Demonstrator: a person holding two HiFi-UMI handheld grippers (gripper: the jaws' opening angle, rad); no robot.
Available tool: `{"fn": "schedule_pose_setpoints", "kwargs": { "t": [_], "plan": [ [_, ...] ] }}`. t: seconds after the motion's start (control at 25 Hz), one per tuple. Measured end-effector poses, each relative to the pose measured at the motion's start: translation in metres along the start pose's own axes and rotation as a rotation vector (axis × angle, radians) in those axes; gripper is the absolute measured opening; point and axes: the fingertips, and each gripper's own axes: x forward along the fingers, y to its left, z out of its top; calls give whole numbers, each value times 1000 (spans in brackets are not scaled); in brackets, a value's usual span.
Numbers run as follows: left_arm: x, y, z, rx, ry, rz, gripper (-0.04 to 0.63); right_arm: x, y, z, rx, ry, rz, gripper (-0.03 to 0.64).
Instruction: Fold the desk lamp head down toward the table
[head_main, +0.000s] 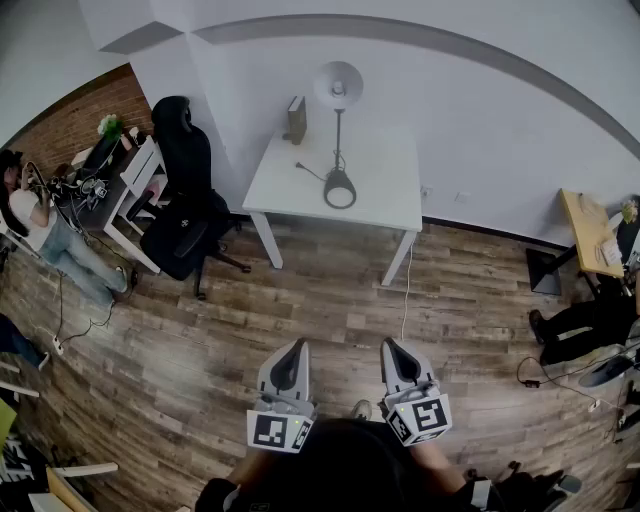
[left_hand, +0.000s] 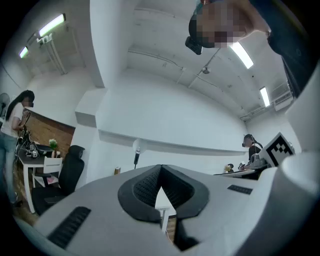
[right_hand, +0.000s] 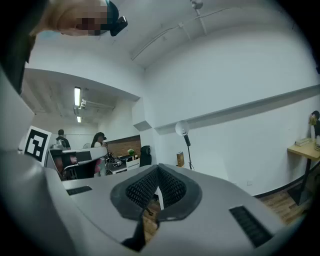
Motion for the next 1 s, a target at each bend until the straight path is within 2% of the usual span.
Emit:
{"fn": "schedule_pose_setpoints", "kwargs": {
  "t": [0.6,1.0],
  "plan": [
    [2,-2,1,-7,-5,-8,22,0,2,4,2,-13,6,11],
    [-7,20,1,-11,1,5,23,14,21,2,1,-11,16,11]
  ]
}}
